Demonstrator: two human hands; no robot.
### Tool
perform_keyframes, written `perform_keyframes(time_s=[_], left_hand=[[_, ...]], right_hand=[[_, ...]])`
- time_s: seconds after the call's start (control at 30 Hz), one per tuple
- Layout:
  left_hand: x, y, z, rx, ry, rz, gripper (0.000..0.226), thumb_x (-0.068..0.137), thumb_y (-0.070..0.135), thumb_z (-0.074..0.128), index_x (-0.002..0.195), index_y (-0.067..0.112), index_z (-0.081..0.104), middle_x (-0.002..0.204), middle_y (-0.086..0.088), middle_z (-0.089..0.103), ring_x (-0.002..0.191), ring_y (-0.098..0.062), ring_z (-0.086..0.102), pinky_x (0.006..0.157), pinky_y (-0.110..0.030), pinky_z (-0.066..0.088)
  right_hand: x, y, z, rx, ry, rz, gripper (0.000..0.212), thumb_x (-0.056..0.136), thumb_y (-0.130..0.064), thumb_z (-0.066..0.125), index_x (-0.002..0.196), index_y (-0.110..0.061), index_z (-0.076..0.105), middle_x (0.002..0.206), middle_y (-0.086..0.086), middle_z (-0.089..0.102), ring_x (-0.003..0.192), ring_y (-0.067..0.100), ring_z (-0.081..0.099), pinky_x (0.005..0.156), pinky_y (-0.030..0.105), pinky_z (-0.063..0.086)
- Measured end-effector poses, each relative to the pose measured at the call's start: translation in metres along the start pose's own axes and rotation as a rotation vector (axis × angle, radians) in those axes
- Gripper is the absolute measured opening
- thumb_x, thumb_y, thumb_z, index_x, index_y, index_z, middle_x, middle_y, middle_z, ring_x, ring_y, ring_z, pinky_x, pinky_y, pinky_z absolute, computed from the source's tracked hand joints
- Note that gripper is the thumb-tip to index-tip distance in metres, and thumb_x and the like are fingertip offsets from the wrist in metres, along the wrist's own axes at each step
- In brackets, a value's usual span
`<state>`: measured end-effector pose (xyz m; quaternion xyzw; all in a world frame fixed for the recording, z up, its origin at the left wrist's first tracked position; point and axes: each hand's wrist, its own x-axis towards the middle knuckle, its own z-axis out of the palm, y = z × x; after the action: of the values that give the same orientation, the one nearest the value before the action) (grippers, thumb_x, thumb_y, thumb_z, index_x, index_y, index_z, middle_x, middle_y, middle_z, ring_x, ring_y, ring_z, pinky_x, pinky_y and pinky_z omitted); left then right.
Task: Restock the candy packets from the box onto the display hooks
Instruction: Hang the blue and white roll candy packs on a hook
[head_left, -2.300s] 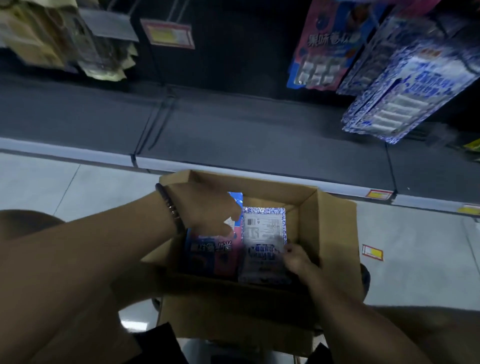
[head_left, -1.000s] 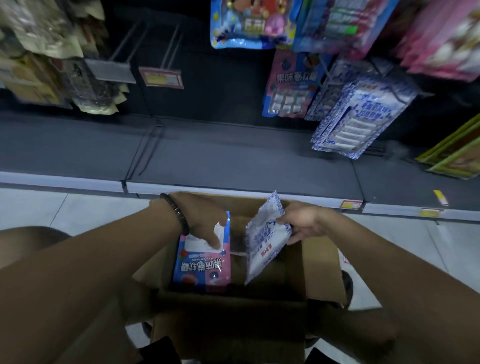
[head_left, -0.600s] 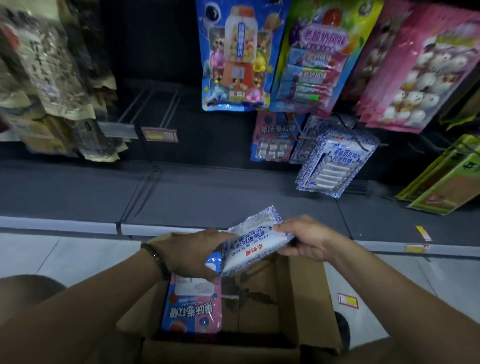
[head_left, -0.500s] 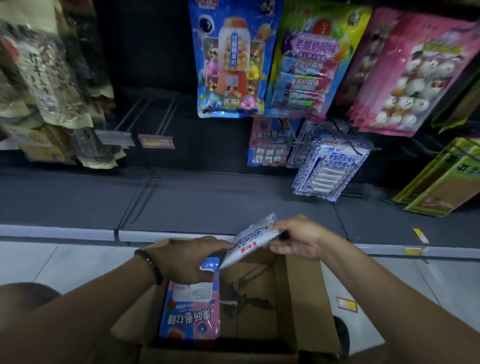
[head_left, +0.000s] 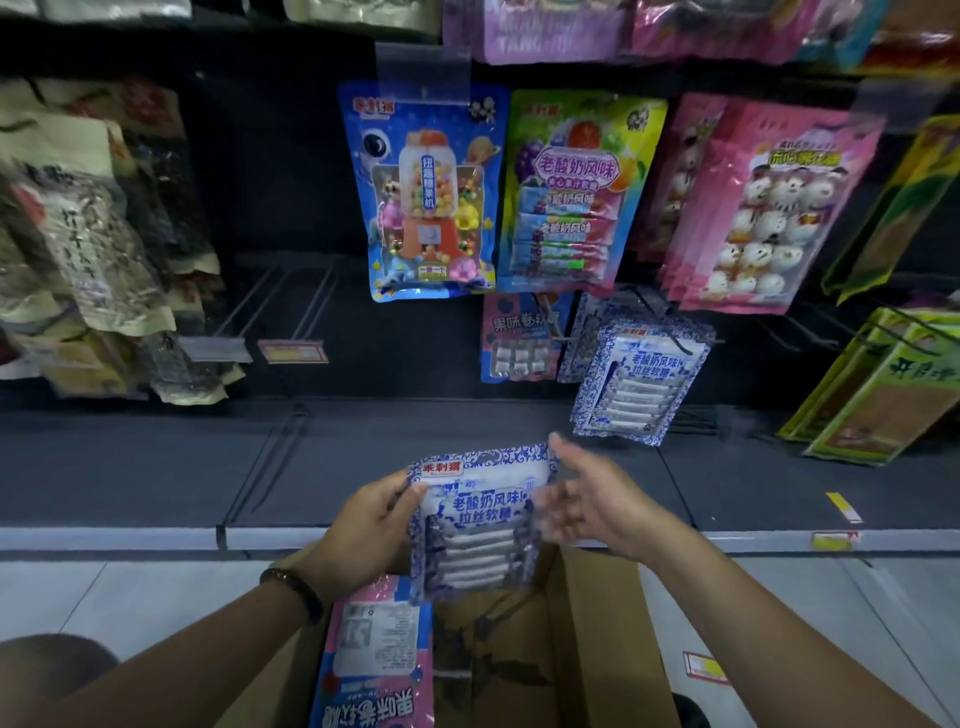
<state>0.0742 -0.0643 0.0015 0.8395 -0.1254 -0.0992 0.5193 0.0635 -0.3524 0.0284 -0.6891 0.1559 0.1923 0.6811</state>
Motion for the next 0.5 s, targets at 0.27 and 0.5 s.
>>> perform_keyframes(time_s=[0.27,0.5], left_hand=[[0.026,0.042,0.031,-0.361,0.024,-0.193,0.03,0.112,0.025,0.045,0.114,0.004,0.066,0.102,-0.011,0.08,0.093,-0.034,0.077,0.089,-0.065,0.059],[0.083,0.105,0.078,-0.34,-0.03,-0.109,0.032,0.106,0.038,0.057,0.105,0.01,0.072,0.095,-0.007,0.082,0.086,-0.025,0.08,0.08,-0.049,0.065]], right_hand=[[-0.004,-0.016,-0.027,-0.353,0.292,-0.441,0.058,0.099,-0.046,0.069,0.063,-0.024,0.03,0.058,-0.007,0.022,0.054,0.015,0.022,0.059,0.034,0.02],[-0.001,-0.057,-0.098,-0.317,0.396,-0.419,0.061,0.102,-0.035,0.07,0.06,-0.018,0.029,0.048,0.0,0.029,0.038,0.019,0.043,0.052,0.035,0.045]])
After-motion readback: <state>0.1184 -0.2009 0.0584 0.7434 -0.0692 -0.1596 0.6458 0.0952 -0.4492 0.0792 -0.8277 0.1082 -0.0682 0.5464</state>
